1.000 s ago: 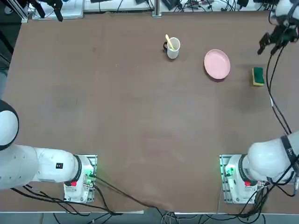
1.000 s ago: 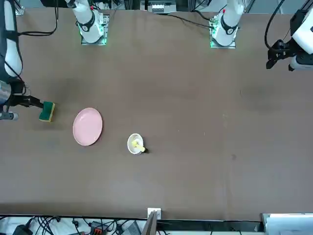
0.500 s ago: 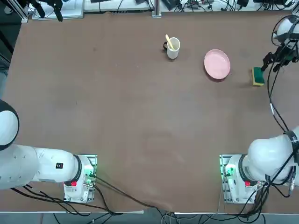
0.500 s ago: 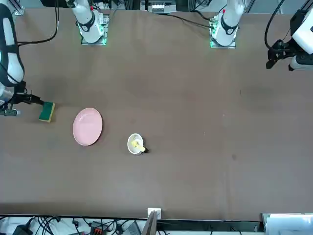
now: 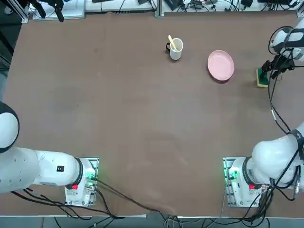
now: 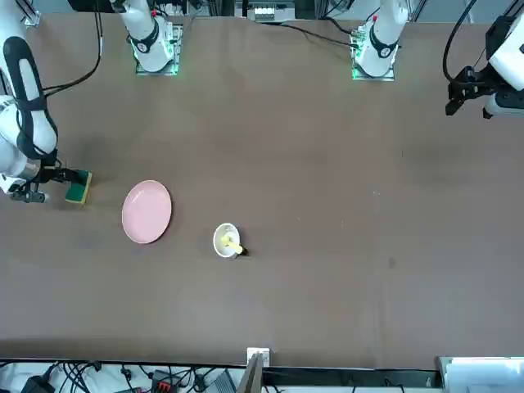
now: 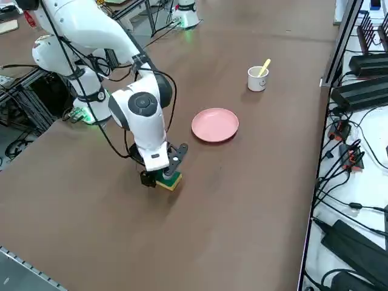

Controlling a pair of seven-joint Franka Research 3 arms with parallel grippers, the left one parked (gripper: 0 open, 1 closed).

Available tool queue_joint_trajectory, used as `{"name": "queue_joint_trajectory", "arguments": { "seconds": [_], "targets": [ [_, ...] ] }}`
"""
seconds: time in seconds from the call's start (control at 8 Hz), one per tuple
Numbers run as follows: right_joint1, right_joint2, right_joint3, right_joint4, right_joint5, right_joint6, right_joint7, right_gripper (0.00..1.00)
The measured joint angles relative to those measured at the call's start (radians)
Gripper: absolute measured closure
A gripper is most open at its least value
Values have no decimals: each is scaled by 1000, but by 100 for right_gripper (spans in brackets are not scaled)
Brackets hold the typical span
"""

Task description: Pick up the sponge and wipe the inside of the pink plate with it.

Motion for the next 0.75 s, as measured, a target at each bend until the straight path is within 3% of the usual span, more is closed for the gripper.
{"name": "queue_joint_trajectory", "arguments": {
  "seconds": [0.75],
  "targets": [
    [4,25,10,0,42,14,1,1]
  ]
}}
